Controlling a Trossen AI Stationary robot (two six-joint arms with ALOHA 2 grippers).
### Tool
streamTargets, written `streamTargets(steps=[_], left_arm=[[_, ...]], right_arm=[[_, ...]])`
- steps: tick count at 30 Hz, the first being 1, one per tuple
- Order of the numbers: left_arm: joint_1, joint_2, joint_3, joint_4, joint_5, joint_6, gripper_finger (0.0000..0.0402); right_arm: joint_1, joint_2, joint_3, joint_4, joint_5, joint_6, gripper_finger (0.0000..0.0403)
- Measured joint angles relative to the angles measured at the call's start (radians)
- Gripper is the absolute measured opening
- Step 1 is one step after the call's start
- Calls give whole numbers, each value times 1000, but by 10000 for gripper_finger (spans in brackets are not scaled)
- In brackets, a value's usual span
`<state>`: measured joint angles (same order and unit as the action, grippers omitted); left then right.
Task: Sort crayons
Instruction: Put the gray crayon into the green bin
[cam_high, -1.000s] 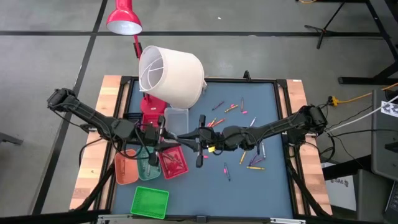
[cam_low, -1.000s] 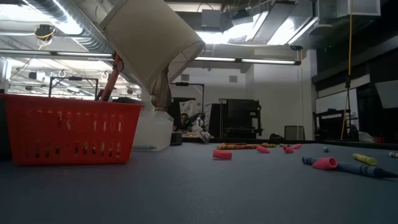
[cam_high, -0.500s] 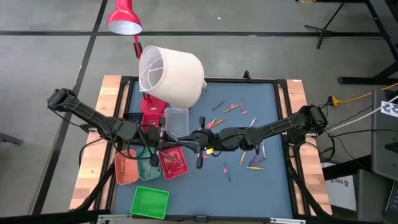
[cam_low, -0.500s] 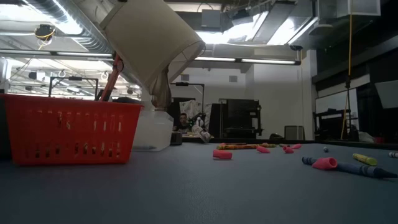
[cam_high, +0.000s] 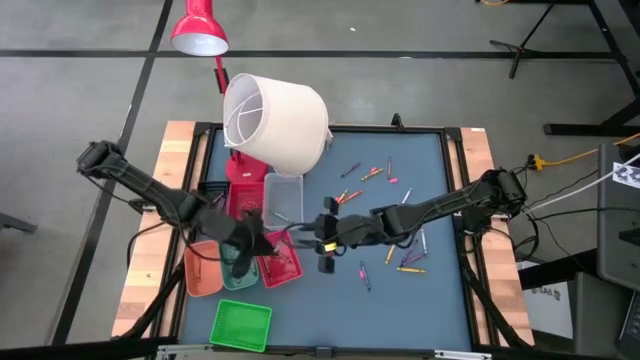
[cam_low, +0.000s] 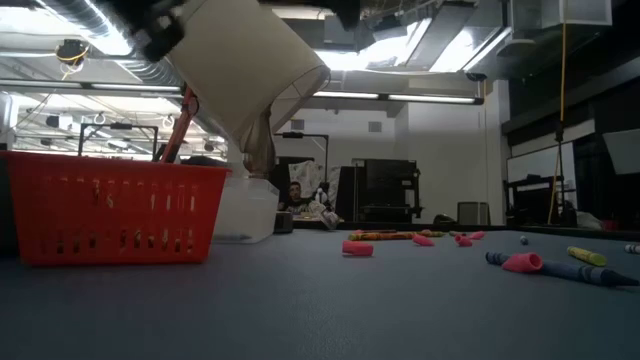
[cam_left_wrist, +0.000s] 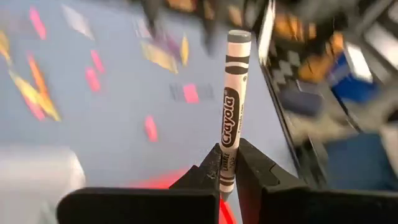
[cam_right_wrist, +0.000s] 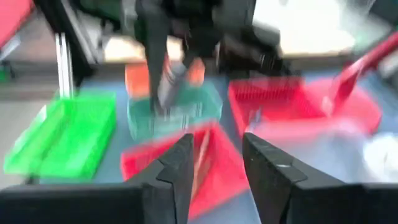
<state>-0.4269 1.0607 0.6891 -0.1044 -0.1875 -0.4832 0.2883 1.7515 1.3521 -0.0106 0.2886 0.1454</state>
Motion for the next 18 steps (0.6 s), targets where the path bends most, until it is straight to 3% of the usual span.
streamTargets(steps=[6,12,18], left_arm=[[-83,0,0,-313,139,-259,11],[-157,0,0,-540,146,-426,12],[-196,0,0,-661,116,-533,12]], right_arm=[[-1,0,0,-272,-111,97,138],[0,0,0,-392,-135,185,138],[0,0,0,-447,-152,313,138]])
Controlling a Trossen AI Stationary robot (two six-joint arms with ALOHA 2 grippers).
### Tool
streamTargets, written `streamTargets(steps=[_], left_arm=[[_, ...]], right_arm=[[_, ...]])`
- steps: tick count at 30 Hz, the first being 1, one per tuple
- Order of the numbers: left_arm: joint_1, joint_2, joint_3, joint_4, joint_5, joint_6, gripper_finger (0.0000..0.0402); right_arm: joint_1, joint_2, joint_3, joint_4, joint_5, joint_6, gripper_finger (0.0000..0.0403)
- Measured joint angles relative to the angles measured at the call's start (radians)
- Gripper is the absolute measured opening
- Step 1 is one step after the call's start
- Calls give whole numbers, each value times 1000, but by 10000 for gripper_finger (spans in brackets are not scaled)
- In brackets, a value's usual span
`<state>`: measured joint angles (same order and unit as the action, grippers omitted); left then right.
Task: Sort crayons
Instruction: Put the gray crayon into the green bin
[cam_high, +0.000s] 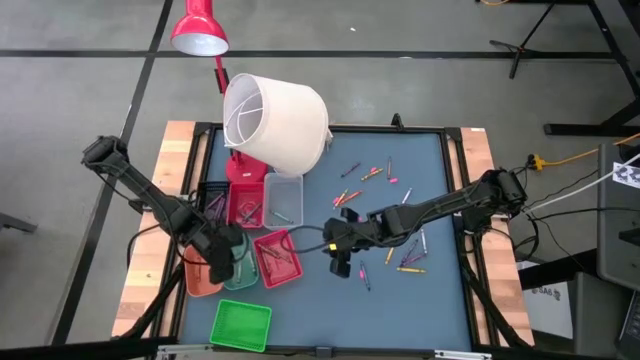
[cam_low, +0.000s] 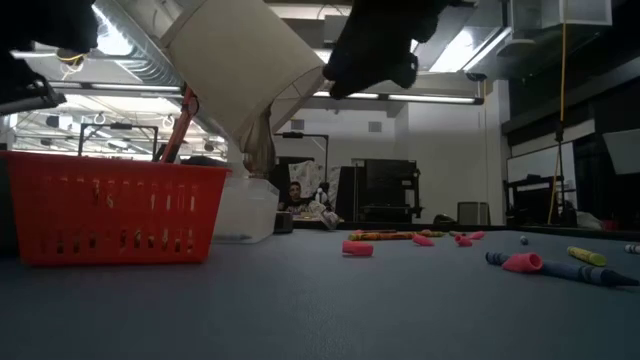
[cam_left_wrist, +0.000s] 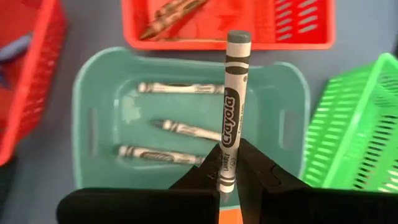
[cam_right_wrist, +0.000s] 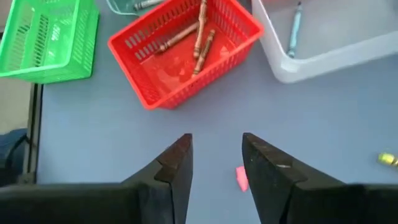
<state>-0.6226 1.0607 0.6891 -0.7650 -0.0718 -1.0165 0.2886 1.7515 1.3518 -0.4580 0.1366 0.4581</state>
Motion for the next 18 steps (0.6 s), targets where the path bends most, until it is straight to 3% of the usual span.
streamTargets(steps=[8,18], left_arm=[[-10,0,0,-13,-72,-30,17],[-9,0,0,-13,-76,-30,78]], right_arm=[[32,0,-40,-20,-11,148,138],[134,0,-143,-19,55,365,138]])
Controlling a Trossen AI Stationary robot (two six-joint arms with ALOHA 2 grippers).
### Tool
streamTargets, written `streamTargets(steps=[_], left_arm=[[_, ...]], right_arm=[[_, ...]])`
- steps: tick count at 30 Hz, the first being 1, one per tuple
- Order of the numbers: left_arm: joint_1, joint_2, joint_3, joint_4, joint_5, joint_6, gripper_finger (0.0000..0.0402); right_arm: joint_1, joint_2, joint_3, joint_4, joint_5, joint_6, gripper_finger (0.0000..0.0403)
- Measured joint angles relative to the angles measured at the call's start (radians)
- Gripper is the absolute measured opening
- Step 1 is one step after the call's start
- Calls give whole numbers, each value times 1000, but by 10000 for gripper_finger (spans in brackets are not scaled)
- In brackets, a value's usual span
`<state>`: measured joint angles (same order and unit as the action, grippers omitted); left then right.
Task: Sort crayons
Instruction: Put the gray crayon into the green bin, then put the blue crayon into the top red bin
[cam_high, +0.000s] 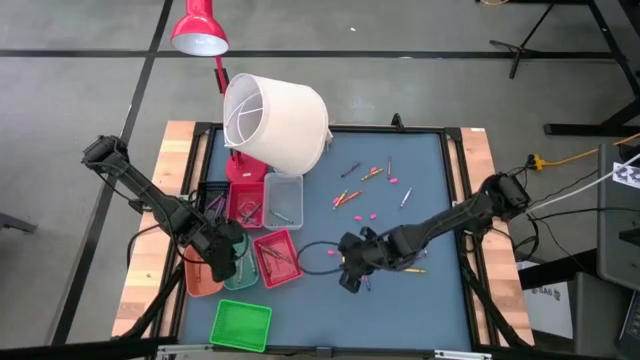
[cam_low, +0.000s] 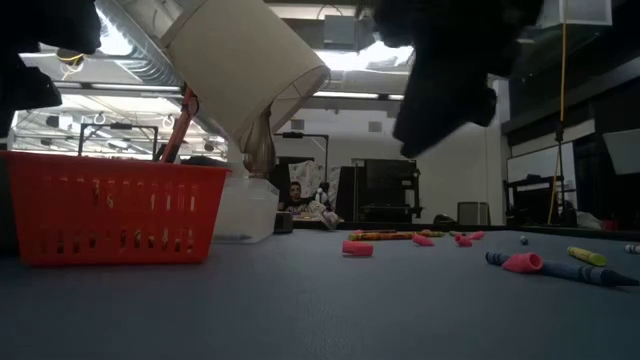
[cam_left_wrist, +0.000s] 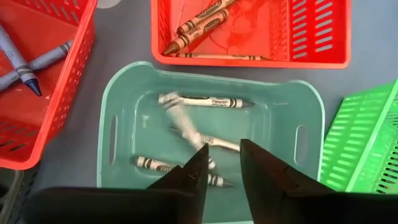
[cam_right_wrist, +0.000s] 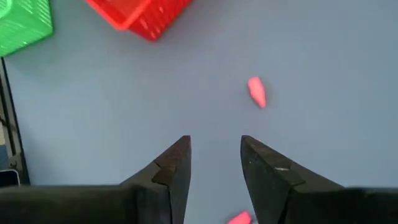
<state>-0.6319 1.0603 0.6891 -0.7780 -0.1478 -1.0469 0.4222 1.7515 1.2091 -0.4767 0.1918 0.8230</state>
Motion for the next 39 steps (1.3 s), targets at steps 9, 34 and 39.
streamTargets(steps=[9,34,39], left_arm=[[0,0,0,17,0,0,85],[0,0,0,30,0,2,84],[0,0,0,31,0,2,84]], right_arm=[[105,0,-44,-80,1,241,138],[213,0,-156,-40,159,463,138],[214,0,-157,-41,174,463,138]])
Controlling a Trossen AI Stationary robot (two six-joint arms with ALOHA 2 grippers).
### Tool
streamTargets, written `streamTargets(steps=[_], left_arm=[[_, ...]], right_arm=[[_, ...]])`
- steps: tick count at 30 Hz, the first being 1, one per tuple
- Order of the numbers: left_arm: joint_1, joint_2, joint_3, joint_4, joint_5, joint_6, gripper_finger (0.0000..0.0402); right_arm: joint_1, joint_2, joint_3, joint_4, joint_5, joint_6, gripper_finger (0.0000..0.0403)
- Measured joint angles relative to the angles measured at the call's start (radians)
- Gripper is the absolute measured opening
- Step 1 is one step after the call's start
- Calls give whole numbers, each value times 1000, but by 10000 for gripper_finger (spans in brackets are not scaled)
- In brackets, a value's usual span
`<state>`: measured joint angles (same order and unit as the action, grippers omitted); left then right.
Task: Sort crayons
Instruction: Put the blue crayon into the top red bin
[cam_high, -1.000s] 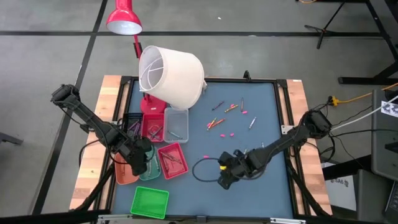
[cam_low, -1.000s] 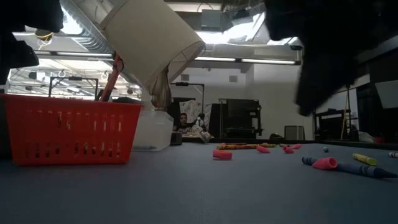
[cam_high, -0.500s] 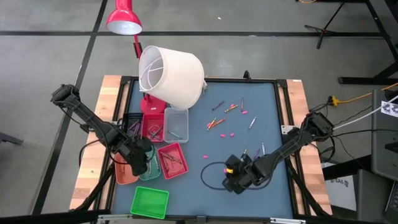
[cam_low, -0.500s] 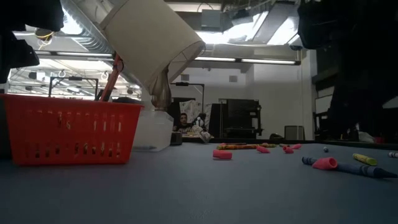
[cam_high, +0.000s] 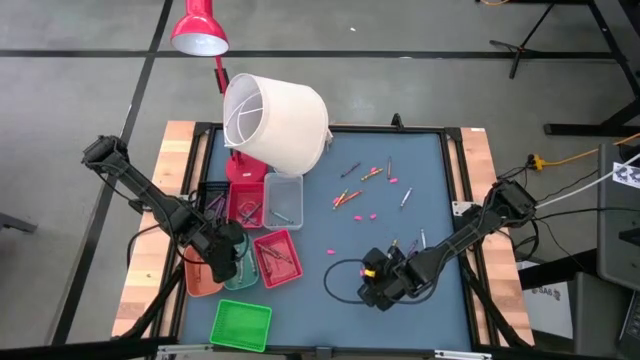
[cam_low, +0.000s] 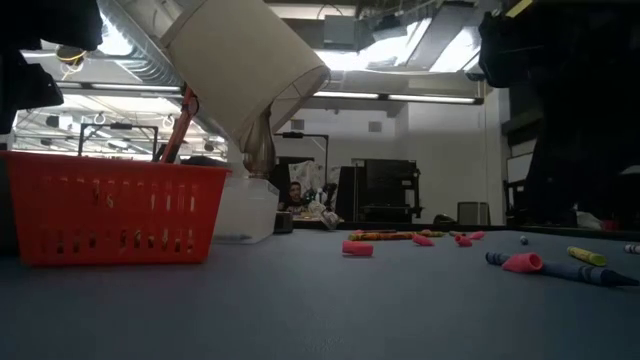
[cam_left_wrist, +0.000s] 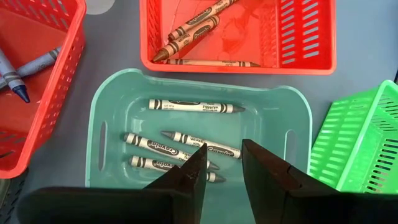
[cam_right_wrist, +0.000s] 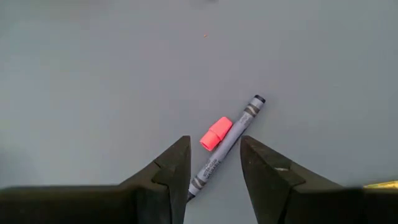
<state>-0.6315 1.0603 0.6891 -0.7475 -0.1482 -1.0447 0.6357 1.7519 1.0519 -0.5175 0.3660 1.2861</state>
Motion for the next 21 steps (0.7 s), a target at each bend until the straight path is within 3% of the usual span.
streamTargets(steps=[16,21], left_arm=[[0,0,0,2,-1,0,84],[0,0,0,2,-57,0,84]], right_arm=[[1,117,4,26,-43,-10,138],[0,120,5,25,-42,-10,138]])
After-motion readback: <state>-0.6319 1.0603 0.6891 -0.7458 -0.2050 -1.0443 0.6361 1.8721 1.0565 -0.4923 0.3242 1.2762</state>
